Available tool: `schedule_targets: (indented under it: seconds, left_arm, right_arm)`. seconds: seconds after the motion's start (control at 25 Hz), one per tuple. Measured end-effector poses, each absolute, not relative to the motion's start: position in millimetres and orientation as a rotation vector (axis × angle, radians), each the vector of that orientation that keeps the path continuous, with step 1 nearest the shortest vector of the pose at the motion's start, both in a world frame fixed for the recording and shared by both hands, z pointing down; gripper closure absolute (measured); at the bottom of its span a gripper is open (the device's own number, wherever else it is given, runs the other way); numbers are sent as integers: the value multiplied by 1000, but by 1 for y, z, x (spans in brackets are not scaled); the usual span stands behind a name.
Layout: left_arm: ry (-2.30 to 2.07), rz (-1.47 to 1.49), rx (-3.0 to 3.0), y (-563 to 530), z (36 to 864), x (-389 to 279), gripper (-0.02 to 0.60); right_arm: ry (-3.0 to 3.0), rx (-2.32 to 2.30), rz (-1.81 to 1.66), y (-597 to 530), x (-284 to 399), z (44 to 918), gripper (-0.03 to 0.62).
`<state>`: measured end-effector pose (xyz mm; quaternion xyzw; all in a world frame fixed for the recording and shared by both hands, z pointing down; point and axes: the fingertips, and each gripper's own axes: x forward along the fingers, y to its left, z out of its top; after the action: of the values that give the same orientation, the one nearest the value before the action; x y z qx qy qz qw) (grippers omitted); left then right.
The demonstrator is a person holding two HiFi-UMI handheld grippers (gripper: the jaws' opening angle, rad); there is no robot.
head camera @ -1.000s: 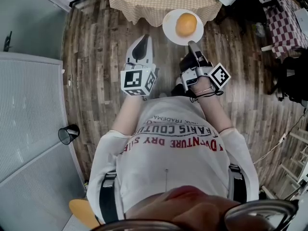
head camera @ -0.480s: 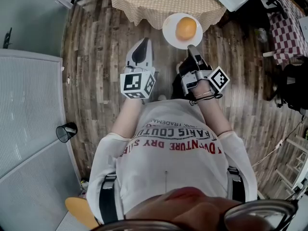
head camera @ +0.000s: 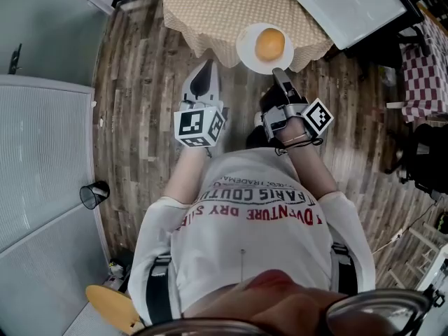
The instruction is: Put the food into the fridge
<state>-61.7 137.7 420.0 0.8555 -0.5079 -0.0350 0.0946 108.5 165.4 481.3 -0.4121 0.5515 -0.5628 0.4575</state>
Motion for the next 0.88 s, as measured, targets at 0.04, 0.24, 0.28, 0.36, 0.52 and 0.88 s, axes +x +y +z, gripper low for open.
schedule_targets:
  seconds: [0.04, 0.24, 0.28, 0.36, 0.52, 0.88]
  left_arm:
    - [-1513, -115, 2527, 126, 418, -52, 554]
    - [-1551, -149, 2521, 63, 400, 1, 554]
    - [-1560, -151, 2520, 54, 397, 8, 554]
    - [-1579, -169, 2515, 41, 394, 16, 554]
    - [-1631, -219, 2505, 44, 394, 14, 554]
    - [-1694, -152, 2443, -12, 405, 25, 554]
  right_arm:
    - [1367, -1015, -1383, 152, 119, 478, 563]
    - [1409, -966, -1375, 79, 172, 454, 563]
    - [1415, -955, -1375, 69, 179, 451, 563]
    - [1429, -932, -1368, 56, 188, 446, 563]
    - [1472, -895, -1374, 52, 185, 448, 563]
    - [1452, -886, -1465, -15, 201, 462, 563]
